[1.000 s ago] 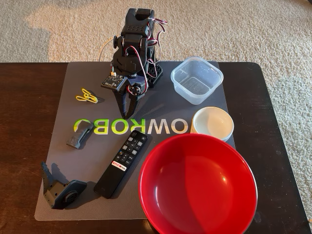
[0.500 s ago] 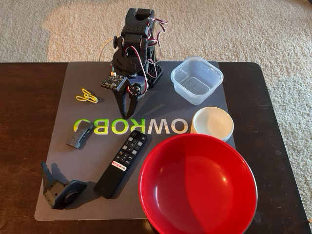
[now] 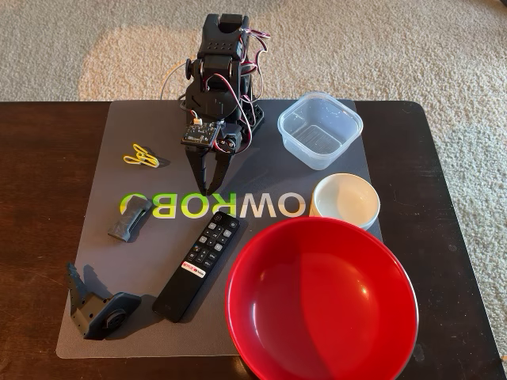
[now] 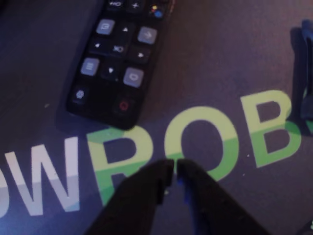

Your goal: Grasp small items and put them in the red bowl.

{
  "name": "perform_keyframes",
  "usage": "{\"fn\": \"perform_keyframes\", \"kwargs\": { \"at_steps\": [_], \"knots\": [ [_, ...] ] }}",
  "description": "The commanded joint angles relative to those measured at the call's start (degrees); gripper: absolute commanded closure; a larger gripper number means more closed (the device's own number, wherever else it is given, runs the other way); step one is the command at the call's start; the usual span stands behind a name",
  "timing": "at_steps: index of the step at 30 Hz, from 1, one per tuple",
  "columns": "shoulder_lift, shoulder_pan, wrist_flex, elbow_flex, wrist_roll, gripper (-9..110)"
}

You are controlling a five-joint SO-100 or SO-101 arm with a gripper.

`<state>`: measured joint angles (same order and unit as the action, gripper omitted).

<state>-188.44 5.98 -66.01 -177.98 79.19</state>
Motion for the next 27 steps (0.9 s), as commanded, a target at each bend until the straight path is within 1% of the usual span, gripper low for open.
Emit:
{"fn": "perform_keyframes", "kwargs": {
  "at_steps": [1, 3, 5, 7, 8, 10, 13, 18, 21, 23, 25, 27],
  "knots": [
    [-0.3, -1.9, 0.9, 0.6, -2.1, 100],
    [-0.3, -3.4, 0.3, 4.3, -8.1, 97],
    [-0.3, -4.2, 0.2, 10.0, -17.2, 96],
    [-0.3, -5.3, -1.6, 14.7, -21.6, 91],
    [-0.3, -5.7, -3.0, 16.3, -22.6, 86],
    [-0.3, -6.7, -5.6, 18.2, -23.1, 86],
    [-0.3, -6.2, -5.7, 21.0, -25.3, 83],
    [-0.3, -5.0, -5.5, 27.1, -28.7, 83],
    [-0.3, -5.7, -5.7, 29.3, -30.8, 86],
    [-0.4, -8.3, -5.7, 31.9, -32.9, 86],
    [0.6, -12.3, -6.3, 35.9, -35.3, 82],
    [5.5, -18.1, -9.1, 40.6, -37.0, 78]
  ]
}}
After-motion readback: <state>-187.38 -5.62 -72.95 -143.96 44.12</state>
